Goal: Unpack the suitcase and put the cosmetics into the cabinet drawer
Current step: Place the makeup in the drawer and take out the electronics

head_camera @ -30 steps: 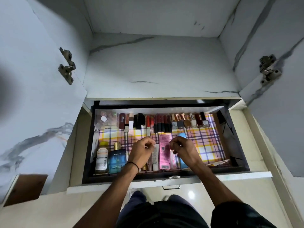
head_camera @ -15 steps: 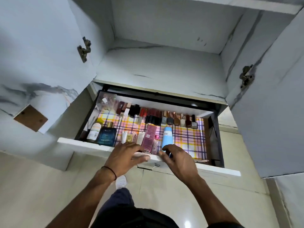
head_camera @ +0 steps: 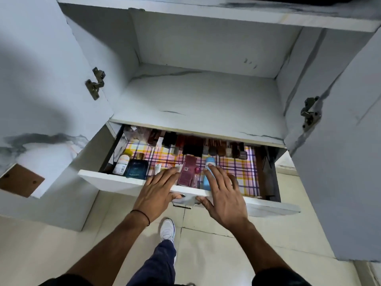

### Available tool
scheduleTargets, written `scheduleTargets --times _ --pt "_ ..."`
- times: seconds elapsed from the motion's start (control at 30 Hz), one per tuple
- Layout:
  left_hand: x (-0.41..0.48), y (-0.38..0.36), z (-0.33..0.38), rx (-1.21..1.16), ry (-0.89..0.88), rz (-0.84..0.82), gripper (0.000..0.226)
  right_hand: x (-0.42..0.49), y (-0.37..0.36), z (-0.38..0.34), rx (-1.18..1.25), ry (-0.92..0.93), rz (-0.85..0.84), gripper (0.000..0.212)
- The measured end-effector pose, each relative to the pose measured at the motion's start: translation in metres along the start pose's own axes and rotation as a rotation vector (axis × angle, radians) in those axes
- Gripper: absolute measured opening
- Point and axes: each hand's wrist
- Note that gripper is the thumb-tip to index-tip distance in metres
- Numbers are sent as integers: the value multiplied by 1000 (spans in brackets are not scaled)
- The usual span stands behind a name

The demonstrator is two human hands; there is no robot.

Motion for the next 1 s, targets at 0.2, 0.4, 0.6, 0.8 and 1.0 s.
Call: scheduleTargets --times 0.2,0.4,0.6,0.8,1.0 --pt "78 11 -20 68 52 25 86 71 8 35 -63 24 100 72" --pt "137 14 -24 180 193 92 97 124 8 56 -114 -100 182 72" --pt "160 4 -28 196 185 161 92 136 -4 62 -165 -152 243 60" --pt "181 6 -33 204 163 248 96 155 -18 71 -135 -166 435 54" --pt "195 10 -32 248 161 312 72 171 -31 73 -122 -190 514 48"
Point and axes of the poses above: each hand's wrist, its own x-axis towards the middle knuckle, its own y-axis out of the back of the hand, z = x × y, and after that the axes turned 14 degrees about -z, right-handed
